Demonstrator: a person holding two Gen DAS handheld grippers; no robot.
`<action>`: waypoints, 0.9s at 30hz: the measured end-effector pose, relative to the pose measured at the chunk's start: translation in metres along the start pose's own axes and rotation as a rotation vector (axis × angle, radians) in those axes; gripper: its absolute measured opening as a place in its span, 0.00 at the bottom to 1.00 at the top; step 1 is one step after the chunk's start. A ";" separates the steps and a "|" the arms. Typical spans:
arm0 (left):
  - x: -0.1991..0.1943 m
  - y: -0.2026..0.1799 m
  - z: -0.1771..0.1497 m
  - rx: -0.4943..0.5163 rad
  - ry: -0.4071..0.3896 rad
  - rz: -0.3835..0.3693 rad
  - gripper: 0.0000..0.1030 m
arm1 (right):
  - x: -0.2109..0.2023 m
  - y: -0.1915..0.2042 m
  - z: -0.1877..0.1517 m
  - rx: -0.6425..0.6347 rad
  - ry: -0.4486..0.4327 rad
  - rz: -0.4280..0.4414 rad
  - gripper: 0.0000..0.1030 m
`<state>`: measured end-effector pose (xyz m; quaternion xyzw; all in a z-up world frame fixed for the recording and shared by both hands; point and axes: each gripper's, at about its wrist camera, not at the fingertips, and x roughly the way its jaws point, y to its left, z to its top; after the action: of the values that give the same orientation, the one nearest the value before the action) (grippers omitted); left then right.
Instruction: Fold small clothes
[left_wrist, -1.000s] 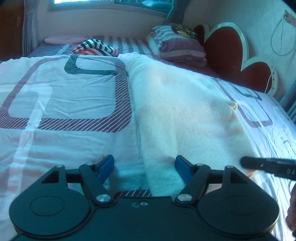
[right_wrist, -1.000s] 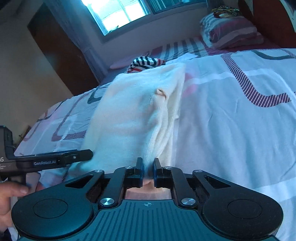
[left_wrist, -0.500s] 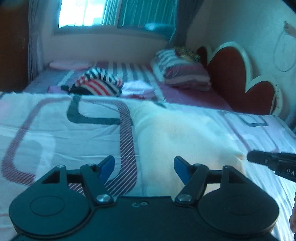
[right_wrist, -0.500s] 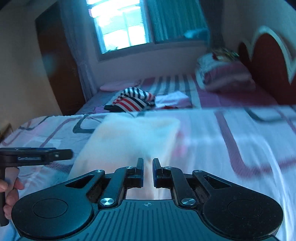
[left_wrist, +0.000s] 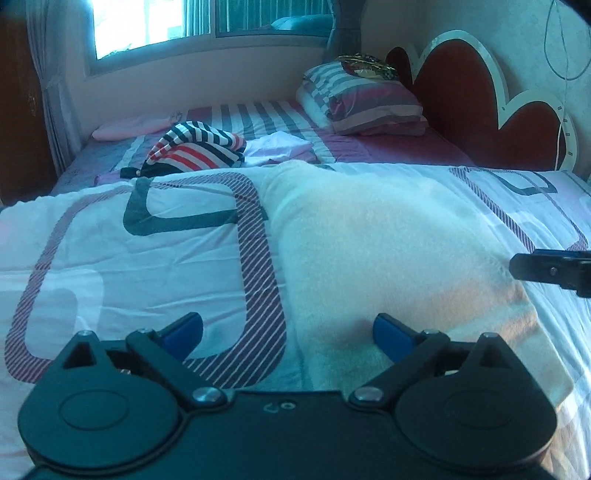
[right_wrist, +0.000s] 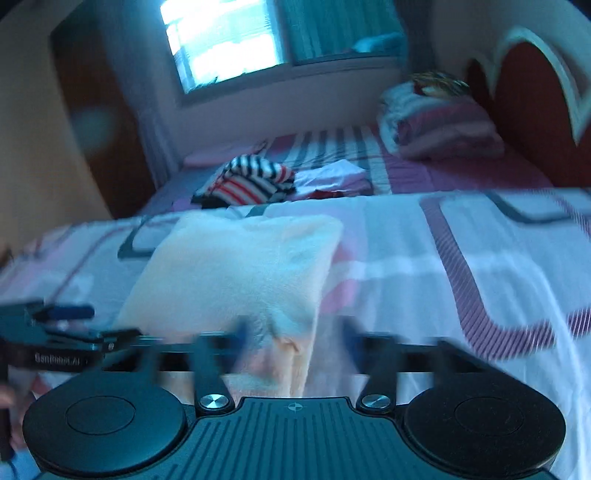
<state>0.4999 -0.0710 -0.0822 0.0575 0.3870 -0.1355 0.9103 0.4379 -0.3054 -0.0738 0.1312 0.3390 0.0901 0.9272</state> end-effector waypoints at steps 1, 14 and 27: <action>-0.001 -0.001 0.001 0.004 0.000 0.001 0.96 | -0.001 -0.002 0.003 0.024 -0.001 0.010 0.62; -0.002 0.038 -0.001 -0.221 0.041 -0.180 0.26 | -0.010 -0.038 0.007 0.242 0.033 0.120 0.62; 0.026 0.057 -0.004 -0.387 0.079 -0.309 0.78 | 0.015 -0.055 0.007 0.361 0.146 0.276 0.62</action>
<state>0.5308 -0.0212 -0.1042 -0.1726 0.4453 -0.1941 0.8569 0.4579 -0.3548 -0.0942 0.3328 0.3948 0.1631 0.8407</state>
